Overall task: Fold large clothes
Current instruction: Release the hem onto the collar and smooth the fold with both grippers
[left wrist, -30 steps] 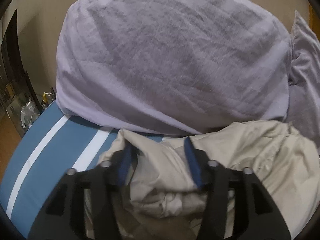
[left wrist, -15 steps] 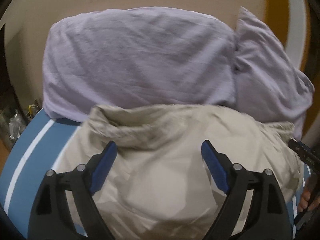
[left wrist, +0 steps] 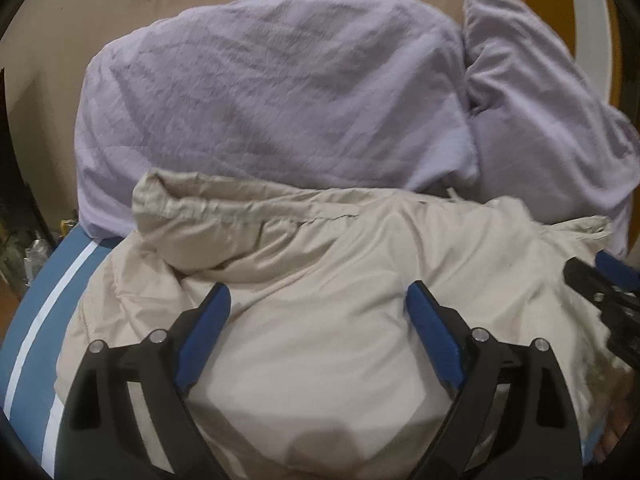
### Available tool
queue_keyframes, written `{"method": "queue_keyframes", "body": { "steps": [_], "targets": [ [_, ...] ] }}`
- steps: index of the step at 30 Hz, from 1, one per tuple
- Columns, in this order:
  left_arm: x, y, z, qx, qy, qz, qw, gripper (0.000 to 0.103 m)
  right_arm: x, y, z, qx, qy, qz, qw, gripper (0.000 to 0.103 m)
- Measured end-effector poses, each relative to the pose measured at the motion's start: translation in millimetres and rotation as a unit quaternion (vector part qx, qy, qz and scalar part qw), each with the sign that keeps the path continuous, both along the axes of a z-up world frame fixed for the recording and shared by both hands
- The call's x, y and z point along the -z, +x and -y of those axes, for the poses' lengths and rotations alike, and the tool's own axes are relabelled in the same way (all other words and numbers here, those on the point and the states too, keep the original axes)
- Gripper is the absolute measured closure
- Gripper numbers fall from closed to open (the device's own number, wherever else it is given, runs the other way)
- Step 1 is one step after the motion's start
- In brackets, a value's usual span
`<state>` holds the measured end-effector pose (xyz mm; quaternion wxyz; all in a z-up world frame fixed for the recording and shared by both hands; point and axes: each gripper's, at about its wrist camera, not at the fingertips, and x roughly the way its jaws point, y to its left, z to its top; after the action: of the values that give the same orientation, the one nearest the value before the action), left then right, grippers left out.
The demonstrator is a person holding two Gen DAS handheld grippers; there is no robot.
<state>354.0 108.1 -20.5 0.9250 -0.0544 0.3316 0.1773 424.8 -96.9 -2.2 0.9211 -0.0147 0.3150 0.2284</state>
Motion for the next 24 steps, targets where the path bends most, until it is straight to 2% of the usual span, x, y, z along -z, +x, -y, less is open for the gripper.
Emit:
{"method": "queue_keyframes", "body": {
  "steps": [4,10,14,20,24],
  "targets": [
    [12,11,-4,-0.01,0.021,-0.013,0.9996,0.013,1,-2,-21,-0.019,-0.012,0.006,1.0,0.025],
    [21,25,-20,-0.023,0.002,-0.02,0.9995,0.013,14,11,-44,-0.005,-0.042,0.005,0.999,0.025],
    [23,29,-27,-0.023,-0.011,-0.019,0.9995,0.012,29,30,-51,0.01,-0.047,-0.019,0.999,0.025],
    [13,21,-35,-0.013,-0.029,-0.012,0.9994,0.012,46,46,-50,0.021,-0.034,-0.042,0.998,0.022],
    [1,12,-37,-0.005,-0.004,0.002,1.0,0.012,52,50,-48,0.025,-0.03,-0.045,0.998,0.021]
  ]
}}
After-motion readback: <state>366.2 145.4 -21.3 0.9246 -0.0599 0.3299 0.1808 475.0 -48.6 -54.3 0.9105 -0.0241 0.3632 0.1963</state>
